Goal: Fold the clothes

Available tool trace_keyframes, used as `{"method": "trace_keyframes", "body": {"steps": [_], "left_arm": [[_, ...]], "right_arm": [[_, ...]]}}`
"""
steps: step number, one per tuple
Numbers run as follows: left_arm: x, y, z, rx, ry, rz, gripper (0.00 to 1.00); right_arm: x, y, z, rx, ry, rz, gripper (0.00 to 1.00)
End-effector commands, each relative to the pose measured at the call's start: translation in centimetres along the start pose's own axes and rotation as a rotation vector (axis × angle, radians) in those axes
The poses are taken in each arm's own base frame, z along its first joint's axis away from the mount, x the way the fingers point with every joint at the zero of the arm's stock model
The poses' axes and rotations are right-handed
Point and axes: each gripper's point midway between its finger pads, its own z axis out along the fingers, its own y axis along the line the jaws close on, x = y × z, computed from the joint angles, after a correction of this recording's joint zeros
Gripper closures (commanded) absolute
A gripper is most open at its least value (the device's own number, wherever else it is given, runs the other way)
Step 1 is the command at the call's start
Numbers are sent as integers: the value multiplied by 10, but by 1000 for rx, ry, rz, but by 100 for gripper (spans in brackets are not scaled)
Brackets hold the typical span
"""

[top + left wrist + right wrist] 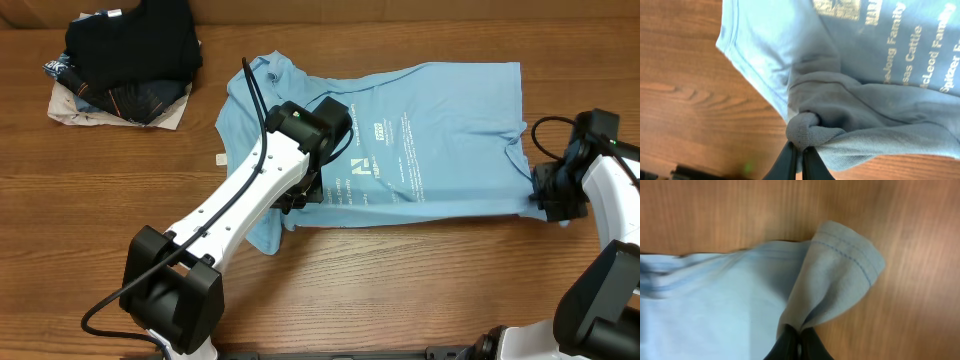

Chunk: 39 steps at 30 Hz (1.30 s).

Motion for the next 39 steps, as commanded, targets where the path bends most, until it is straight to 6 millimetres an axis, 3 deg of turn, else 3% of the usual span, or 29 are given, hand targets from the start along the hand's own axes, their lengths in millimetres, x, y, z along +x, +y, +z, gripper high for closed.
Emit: {"method": "trace_keyframes", "body": {"steps": [1, 12, 18, 32, 39], "left_arm": [[-8, 4, 2, -27, -52, 21, 95], [-37, -5, 13, -20, -189, -11, 93], [-56, 3, 13, -73, -289, -47, 94], [-86, 37, 13, -125, -358, -184, 92], [-93, 34, 15, -81, -361, -210, 90]], "right_arm": [[-3, 22, -6, -88, 13, 1, 96], [1, 46, -5, -174, -2, -24, 96], [13, 60, 10, -205, -16, -67, 96], [6, 51, 19, -137, -86, -118, 96], [15, 63, 17, -172, -92, -146, 96]]}}
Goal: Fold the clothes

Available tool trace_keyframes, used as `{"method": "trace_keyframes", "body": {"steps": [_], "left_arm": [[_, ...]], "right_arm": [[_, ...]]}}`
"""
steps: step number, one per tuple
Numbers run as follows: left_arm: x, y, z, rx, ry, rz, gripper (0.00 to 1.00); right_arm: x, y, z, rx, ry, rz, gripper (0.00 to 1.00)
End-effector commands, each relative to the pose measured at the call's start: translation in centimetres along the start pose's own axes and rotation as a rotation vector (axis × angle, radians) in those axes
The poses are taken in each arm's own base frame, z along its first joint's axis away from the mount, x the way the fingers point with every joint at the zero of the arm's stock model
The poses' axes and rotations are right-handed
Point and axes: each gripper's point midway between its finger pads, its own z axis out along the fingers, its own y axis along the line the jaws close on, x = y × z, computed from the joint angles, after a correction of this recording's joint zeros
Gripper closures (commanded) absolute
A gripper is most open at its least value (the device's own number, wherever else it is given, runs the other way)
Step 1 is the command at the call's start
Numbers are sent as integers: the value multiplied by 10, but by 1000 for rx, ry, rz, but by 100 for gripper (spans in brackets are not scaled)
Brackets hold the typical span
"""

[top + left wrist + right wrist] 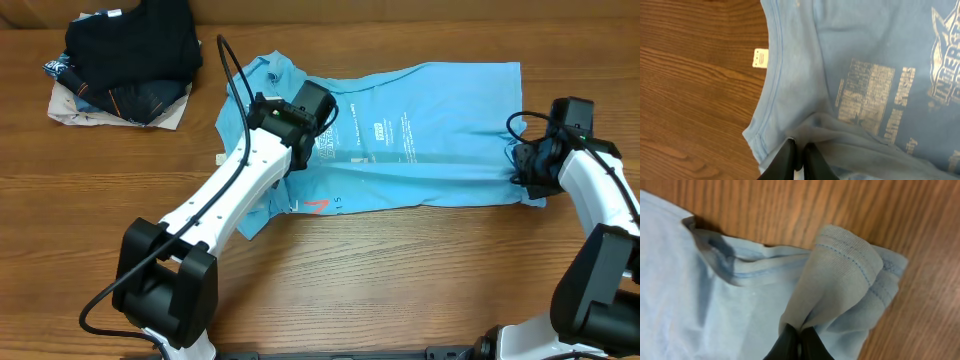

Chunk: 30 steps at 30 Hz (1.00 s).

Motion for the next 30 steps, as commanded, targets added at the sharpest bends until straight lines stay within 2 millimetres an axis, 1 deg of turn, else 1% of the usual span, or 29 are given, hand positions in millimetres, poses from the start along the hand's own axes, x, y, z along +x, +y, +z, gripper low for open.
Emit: {"method": "trace_keyframes", "body": {"steps": [1, 5, 6, 7, 8, 9, 10, 11, 12, 13, 14, 15, 16, 17, 19, 21, 23, 25, 27, 28, 29, 30], "left_arm": [[-6, 5, 2, -4, -19, -47, 89], [-10, -1, 2, 22, -30, -59, 88], [-11, -2, 2, 25, -33, -62, 87], [-11, -3, 1, 29, -37, -64, 87], [-12, -3, 1, 30, -39, -66, 84], [-12, -3, 1, 31, -40, -64, 80], [-12, -3, 1, 30, -40, -62, 70], [-12, -3, 2, 29, -39, -60, 58], [-12, -3, 2, 29, -39, -49, 47], [-12, -3, 1, 28, -39, -31, 37], [-12, -2, 1, 28, -38, -15, 27], [-12, -2, 1, 26, -37, -5, 23], [-11, 0, -1, 20, -32, 0, 23], [-10, 1, -5, 16, -23, 7, 19], [-8, 3, -13, 22, -1, 8, 18], [-1, 3, -21, 50, 50, 14, 13], [15, -1, -27, 97, 136, 28, 12], [33, -7, -30, 143, 226, 55, 13], [51, -9, -30, 170, 298, 96, 16], [58, -10, -29, 175, 319, 112, 17], [73, -14, -26, 181, 357, 136, 17], [79, -15, -24, 177, 365, 146, 17]], "right_arm": [[3, 5, 1, -4, -30, -37, 96], [11, 18, 4, -32, -38, -67, 95], [12, 20, 4, -37, -39, -72, 94], [13, 22, 6, -41, -41, -77, 90], [15, 24, 8, -42, -41, -82, 79], [15, 23, 11, -37, -41, -84, 60], [15, 23, 13, -33, -39, -84, 43], [16, 22, 15, -28, -37, -85, 24], [16, 22, 16, -25, -35, -93, 10], [16, 21, 17, -23, -35, -102, 4], [14, 21, 17, -23, -37, -118, 0], [12, 21, 16, -24, -39, -135, 0], [9, 22, 13, -22, -40, -153, 0], [2, 23, 4, -17, -39, -178, 0], [-5, 24, -8, -13, -42, -187, 0], [-9, 25, -23, -7, -34, -182, 0], [-8, 27, -39, -9, -10, -183, 0], [-1, 32, -50, -41, 36, -234, 0], [10, 38, -57, -91, 89, -305, 0], [15, 39, -59, -102, 111, -317, 0], [21, 36, -59, -95, 131, -322, 0], [22, 36, -59, -90, 135, -325, 0]]}}
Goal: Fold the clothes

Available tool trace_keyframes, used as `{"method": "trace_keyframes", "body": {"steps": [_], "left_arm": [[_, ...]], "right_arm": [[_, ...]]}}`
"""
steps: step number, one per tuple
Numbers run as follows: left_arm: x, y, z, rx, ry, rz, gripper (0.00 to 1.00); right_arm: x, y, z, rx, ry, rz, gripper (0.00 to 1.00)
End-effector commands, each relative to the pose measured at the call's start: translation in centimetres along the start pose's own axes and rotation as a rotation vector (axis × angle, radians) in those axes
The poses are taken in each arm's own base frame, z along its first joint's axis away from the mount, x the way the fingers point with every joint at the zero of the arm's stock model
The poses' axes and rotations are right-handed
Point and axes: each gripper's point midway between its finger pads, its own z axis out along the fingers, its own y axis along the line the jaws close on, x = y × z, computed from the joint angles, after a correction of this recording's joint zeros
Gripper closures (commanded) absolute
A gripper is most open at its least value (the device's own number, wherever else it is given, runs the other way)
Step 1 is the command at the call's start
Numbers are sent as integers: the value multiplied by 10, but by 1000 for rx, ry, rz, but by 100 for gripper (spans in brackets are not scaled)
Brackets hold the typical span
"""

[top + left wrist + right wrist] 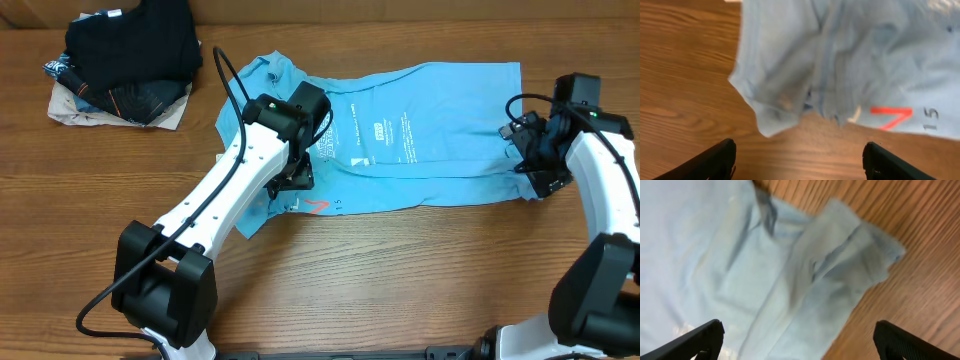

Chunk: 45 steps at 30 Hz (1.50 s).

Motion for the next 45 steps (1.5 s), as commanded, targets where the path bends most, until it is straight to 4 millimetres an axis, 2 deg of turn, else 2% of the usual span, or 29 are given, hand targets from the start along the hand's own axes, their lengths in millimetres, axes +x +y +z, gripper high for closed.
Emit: {"method": "trace_keyframes", "body": {"steps": [1, 5, 12, 16, 21, 31, 40, 45], "left_arm": [[32, -17, 10, 68, 92, 59, 17], [40, -20, 26, 62, 98, 56, 17], [30, -19, 48, 33, 32, 56, 21], [18, -16, 52, -3, -25, 55, 29], [12, -20, 62, -6, -35, 91, 39], [13, -21, 91, -42, 14, 109, 43], [9, -17, 89, -69, 6, 114, 71], [3, -14, 68, -89, 16, 119, 92]], "right_arm": [[10, 15, -14, -66, 34, -74, 0], [13, 13, -14, -58, 48, -75, 0], [17, 8, -14, -40, 65, -74, 0], [18, 7, -14, -34, 71, -74, 0], [19, 5, -14, -29, 75, -74, 0], [20, 5, -14, -26, 78, -74, 0], [19, 5, -13, -25, 73, -74, 0], [18, 3, -13, -17, 66, -74, 0]]}}
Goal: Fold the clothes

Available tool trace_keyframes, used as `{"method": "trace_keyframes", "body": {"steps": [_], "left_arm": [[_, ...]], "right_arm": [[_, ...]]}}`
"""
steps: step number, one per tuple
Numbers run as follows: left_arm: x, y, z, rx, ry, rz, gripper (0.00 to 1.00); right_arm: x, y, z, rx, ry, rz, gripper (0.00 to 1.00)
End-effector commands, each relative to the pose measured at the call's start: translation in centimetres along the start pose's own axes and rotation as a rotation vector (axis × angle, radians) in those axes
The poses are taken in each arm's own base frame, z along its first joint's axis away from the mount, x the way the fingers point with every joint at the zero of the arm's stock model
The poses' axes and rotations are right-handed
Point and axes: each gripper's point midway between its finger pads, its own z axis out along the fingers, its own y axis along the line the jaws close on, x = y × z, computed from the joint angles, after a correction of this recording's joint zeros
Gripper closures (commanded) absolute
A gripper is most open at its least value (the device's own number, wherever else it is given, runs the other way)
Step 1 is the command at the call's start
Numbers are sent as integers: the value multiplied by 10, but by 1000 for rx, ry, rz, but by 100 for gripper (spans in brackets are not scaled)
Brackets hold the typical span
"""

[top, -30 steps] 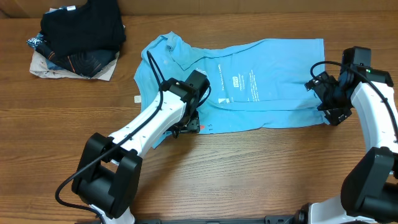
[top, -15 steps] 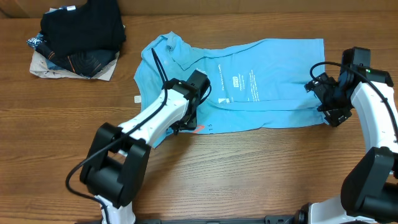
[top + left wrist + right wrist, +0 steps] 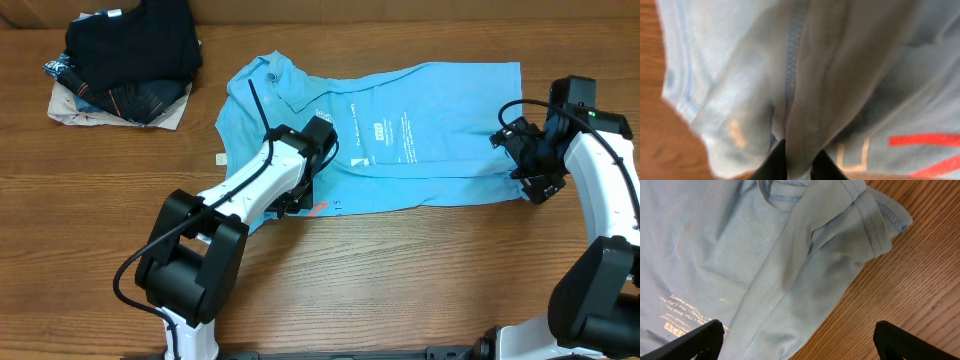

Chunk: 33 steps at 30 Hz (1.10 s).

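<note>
A light blue T-shirt (image 3: 420, 120) with printed lettering lies lengthwise across the table, its near long edge folded over onto itself. My left gripper (image 3: 298, 200) is down at the near left sleeve. In the left wrist view it (image 3: 800, 167) is shut on a ridge of the sleeve's fabric (image 3: 805, 100), next to a red print. My right gripper (image 3: 525, 163) hovers over the hem end at the right. There its fingers (image 3: 695, 340) stand wide open above the folded hem corner (image 3: 860, 225), holding nothing.
A pile of dark folded clothes (image 3: 125, 55) sits at the far left corner. A small white tag (image 3: 221, 158) lies on the wood just left of the shirt. Bare wooden table (image 3: 420, 270) runs along the near side.
My left gripper was open above the near left sleeve; now it is lower and shut on a ridge of that sleeve. The right gripper stays open over the hem corner, barely shifted.
Both grippers were shut on the shirt's near edge, left at the sleeve end and right at the hem corner. Then they held that edge farther back over the shirt. Then both were open and the fold lay flat. Now the left is shut on the sleeve.
</note>
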Motion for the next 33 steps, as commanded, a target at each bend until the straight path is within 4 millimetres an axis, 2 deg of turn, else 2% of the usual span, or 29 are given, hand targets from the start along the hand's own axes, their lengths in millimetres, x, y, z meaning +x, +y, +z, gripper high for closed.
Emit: {"method": "trace_keyframes", "body": {"steps": [1, 9, 14, 19, 23, 24, 25, 27, 29, 30, 31, 33], "left_arm": [[-20, 5, -22, -23, -45, -8, 96], [-31, 19, -58, -69, -69, 7, 96], [-57, 34, -67, -159, -192, -20, 92], [-90, 38, -67, -138, -300, -74, 91], [-117, 56, -67, -168, -379, -136, 91], [-122, 62, -67, -173, -394, -156, 87], [-128, 68, -66, -173, -405, -168, 72], [-137, 80, -65, -176, -416, -176, 66], [-140, 93, -61, -185, -409, -193, 39], [-140, 99, -59, -191, -399, -198, 12], [-139, 104, -57, -198, -387, -201, 0], [-132, 114, -53, -212, -348, -203, 0]], "right_arm": [[-6, 6, -10, -22, -34, -13, 0], [-6, 6, -10, -22, -34, -13, 0], [-5, 6, -10, -21, -32, -13, 0], [-3, 4, -10, -11, -22, -12, 0], [0, 1, -9, 0, -11, -12, 0], [1, 0, -9, 2, -9, -11, 0], [1, 0, -8, 3, -7, -11, 0], [2, -1, -8, 6, -5, -11, 0], [2, -1, -7, 7, -4, -11, 0], [3, -2, -7, 8, -2, -11, 0], [3, -2, -6, 9, -1, -11, 0], [3, -3, -5, 9, -1, -10, 0]]}}
